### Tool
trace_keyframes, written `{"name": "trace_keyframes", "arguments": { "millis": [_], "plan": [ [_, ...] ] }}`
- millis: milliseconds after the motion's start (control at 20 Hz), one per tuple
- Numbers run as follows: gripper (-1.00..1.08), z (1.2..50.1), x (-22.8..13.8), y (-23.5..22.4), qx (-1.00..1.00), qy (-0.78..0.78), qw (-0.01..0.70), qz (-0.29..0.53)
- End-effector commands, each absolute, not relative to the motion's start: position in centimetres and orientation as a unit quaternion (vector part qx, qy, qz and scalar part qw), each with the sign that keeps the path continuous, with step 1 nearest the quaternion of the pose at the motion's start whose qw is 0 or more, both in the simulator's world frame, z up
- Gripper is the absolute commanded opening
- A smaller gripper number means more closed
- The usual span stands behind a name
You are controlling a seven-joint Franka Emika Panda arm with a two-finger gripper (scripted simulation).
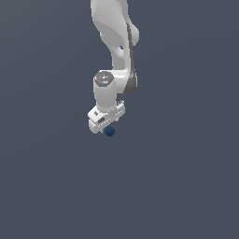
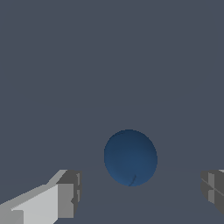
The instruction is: Pick up the object and move it to a goal position.
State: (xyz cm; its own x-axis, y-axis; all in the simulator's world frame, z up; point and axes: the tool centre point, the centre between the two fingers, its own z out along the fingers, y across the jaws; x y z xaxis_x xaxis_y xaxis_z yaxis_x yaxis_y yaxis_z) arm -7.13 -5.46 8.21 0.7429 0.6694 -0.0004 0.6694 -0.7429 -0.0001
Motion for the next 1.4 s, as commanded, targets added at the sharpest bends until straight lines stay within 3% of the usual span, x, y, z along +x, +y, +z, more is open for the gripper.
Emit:
{"name": "trace_keyframes", "arguments": {
  "millis": [0,1000,1050,1350],
  "plan": [
    [1.0,8.1,-7.2,-5.5,0.932,0.364,0.0,0.0],
    [1.0,3.1,-7.3,-5.5,0.931,0.364,0.0,0.0],
    [-1.0,3.1,-7.3,-5.5,0.931,0.364,0.0,0.0],
    [-1.0,3.1,-7.3,-5.5,0.931,0.364,0.0,0.0]
  ]
}}
